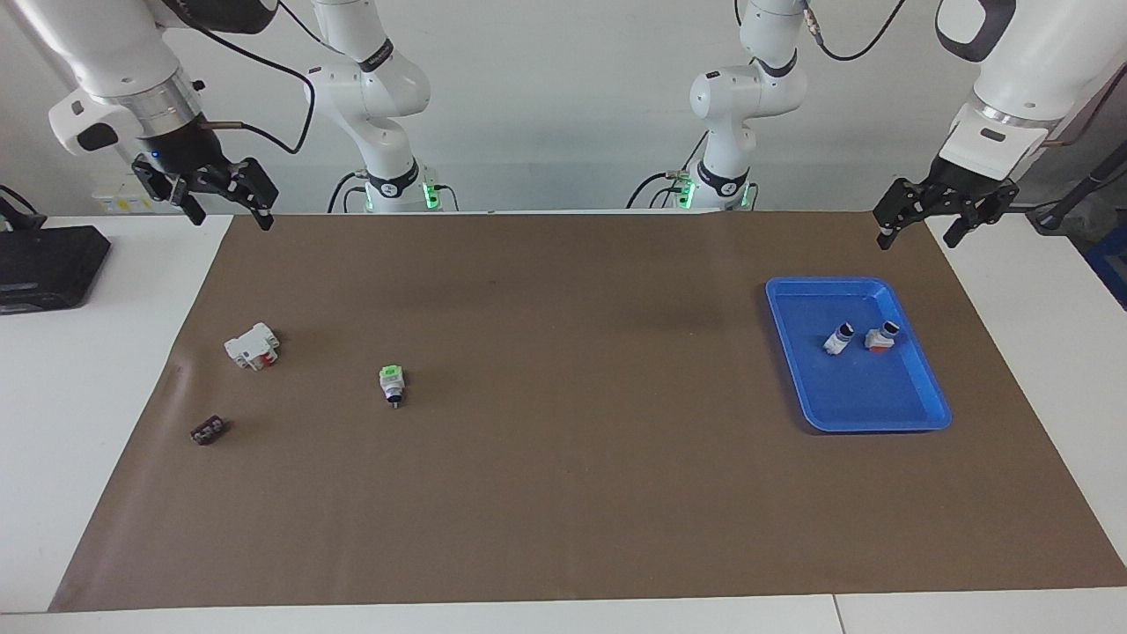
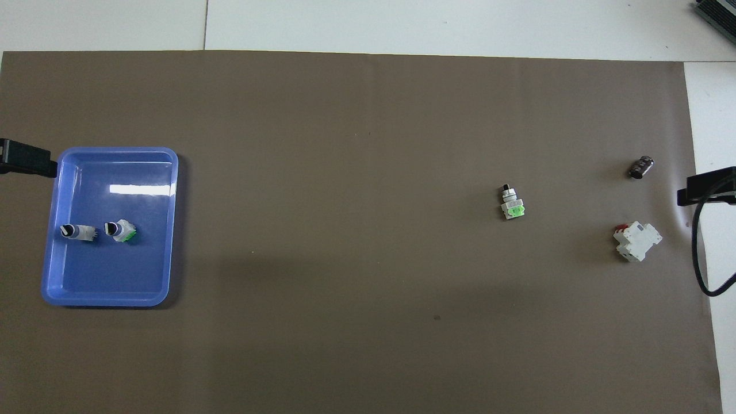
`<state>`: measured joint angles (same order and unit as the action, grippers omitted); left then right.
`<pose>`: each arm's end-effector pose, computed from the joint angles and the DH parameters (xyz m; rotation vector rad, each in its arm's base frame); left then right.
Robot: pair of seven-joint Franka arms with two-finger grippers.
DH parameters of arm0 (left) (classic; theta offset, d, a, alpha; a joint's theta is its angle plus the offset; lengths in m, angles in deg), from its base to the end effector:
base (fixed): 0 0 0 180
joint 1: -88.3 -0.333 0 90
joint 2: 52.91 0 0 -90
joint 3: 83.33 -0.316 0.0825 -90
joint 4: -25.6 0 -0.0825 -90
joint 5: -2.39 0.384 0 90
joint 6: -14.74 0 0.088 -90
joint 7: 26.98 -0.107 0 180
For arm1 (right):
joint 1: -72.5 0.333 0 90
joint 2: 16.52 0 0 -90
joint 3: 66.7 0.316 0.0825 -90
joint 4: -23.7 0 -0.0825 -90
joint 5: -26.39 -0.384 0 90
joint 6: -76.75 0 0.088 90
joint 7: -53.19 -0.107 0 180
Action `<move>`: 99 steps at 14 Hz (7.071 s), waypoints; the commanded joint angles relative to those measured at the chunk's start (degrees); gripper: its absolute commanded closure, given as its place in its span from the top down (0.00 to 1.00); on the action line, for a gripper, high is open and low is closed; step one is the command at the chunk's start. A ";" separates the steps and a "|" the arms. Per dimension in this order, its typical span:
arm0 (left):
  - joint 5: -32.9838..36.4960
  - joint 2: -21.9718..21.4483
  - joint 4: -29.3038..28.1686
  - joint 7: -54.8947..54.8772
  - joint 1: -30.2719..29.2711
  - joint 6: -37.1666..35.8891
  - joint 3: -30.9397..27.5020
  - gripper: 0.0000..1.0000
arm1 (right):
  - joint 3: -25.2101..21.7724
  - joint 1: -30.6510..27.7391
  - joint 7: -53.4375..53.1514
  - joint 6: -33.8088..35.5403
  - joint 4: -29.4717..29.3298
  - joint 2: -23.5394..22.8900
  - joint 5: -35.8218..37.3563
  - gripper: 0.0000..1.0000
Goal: Turn and place switch with both arms
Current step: 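Move the right gripper toward the small white-green switch, then grasp the white-green switch with the right gripper and lift it, then carry the switch toward the center while the left gripper rises, then reach the open left gripper toward the switch held by the right gripper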
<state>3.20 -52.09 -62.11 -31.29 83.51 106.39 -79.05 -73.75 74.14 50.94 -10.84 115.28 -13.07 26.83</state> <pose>0.5624 0.0068 0.6381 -3.1234 0.1036 -0.0842 0.5289 -0.0531 0.6403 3.1345 -0.2099 -0.0155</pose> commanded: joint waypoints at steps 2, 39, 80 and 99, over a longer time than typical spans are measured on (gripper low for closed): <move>0.41 -1.52 -1.68 0.44 -0.04 0.11 0.03 1.00 | 0.89 -0.76 0.49 0.75 1.23 1.21 -1.05 1.00; 0.41 -1.52 -1.68 0.44 -0.04 0.11 0.03 1.00 | 1.60 9.44 22.99 -55.06 32.26 -17.86 -9.23 0.00; -41.49 -3.63 -14.34 41.97 7.95 10.03 2.40 0.55 | 16.10 26.57 79.06 -64.63 26.10 -4.15 -50.10 0.00; -48.10 -0.90 -15.30 62.85 11.47 9.95 3.19 0.45 | 16.01 27.80 77.57 -66.66 25.66 -4.68 -50.01 0.00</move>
<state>-43.71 -52.26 -76.18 30.72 94.54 115.92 -75.27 -57.72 101.66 129.14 -76.40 140.88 -17.73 -22.00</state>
